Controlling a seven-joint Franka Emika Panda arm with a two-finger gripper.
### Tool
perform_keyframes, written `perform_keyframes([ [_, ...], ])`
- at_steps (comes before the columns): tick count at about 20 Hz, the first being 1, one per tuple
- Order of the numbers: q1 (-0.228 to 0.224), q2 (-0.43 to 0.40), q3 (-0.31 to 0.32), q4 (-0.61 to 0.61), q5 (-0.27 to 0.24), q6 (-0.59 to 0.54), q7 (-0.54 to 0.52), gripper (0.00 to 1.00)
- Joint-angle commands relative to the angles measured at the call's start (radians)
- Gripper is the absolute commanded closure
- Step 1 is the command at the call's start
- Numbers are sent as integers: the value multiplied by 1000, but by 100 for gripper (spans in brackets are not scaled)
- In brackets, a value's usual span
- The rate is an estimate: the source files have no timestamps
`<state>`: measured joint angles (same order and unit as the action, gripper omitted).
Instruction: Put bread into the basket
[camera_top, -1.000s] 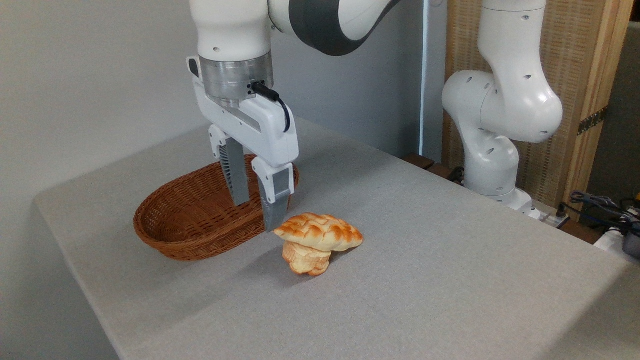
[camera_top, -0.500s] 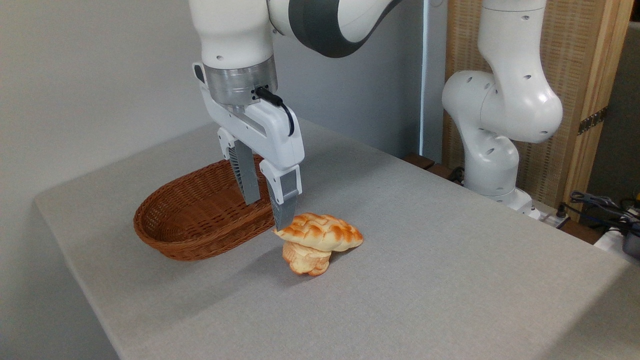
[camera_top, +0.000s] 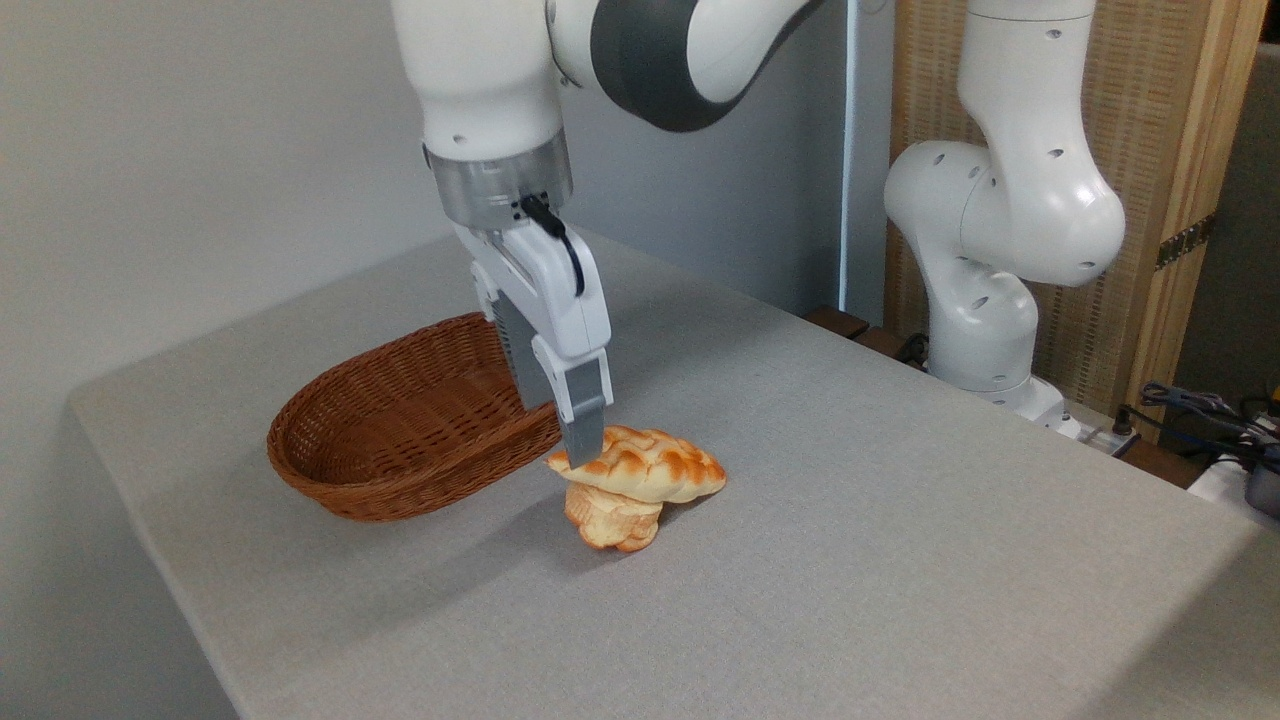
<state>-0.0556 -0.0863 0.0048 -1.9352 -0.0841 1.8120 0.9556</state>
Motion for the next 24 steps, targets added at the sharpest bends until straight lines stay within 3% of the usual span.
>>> perform_keyframes([
  [1,-3,-41,7,-80,0,-6,121,0],
  [5,-1,-50,7,-119,4,-6,170,0],
  [7,0,-56,14,-146,61,-8,230,0],
  [8,0,-56,20,-149,66,-8,235,0],
  [21,-20,-32,18,-176,69,-6,238,0],
  [22,-20,-32,17,-174,69,-6,239,1],
  [24,-18,-32,17,-174,69,-3,239,23],
])
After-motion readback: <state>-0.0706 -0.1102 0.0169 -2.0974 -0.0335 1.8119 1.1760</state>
